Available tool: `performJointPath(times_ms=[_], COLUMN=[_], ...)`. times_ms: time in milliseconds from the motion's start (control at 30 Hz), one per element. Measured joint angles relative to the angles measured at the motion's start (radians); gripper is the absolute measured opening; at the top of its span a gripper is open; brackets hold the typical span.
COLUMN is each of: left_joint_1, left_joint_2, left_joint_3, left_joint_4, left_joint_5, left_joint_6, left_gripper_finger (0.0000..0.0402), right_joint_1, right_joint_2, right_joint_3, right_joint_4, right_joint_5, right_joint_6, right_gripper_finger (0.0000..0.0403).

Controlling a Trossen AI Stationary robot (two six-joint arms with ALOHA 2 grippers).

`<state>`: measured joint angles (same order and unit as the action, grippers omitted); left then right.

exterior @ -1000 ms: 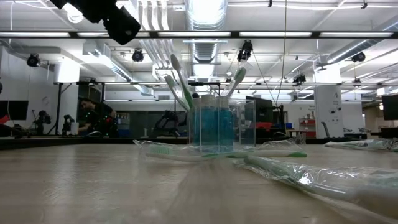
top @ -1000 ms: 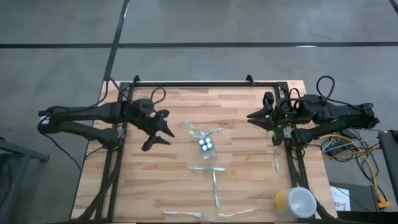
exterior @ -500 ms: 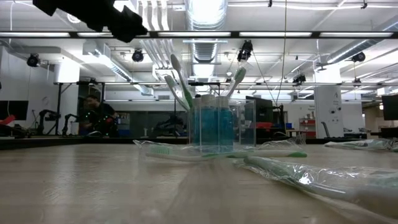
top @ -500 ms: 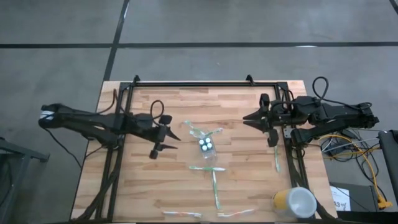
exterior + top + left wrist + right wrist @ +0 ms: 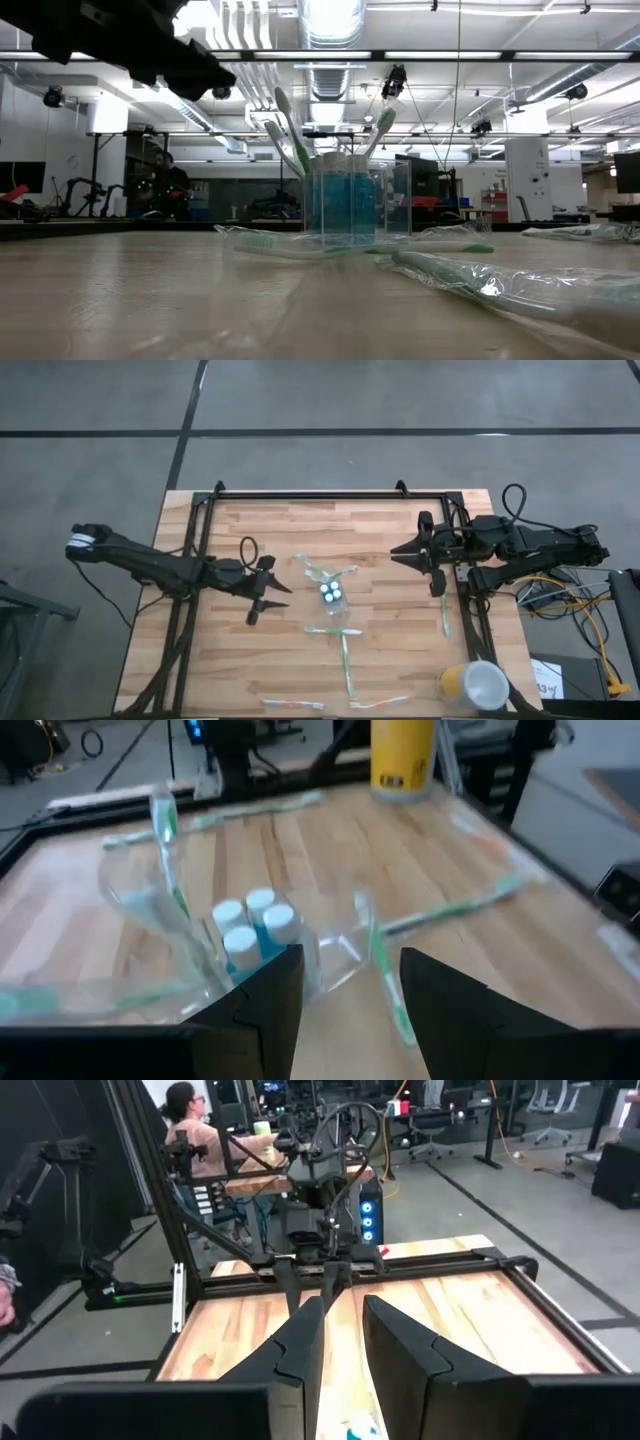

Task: Pick & Place toothbrushing station
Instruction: Put the white green toothbrush into the back side of the transparent organizer

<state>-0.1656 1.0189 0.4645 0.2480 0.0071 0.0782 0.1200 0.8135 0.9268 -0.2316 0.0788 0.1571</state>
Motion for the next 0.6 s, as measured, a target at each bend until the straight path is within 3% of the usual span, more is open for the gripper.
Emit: performJointPath(times_ms=[600], left_joint_1=[-0.089], left_joint_2=[0.28], left_joint_3=[0.043], left_joint_4=[0.041], left_joint_5=[-0.009], left_joint_6=[0.016], left_gripper_finger=[0.0172], right_joint_1=[0.0], right_joint_2=[0.0], right_joint_3=[0.0], right_joint_4=[0.002], right_joint_5=[0.001], right_joint_6=[-0.001], right_gripper_finger=[0.0068])
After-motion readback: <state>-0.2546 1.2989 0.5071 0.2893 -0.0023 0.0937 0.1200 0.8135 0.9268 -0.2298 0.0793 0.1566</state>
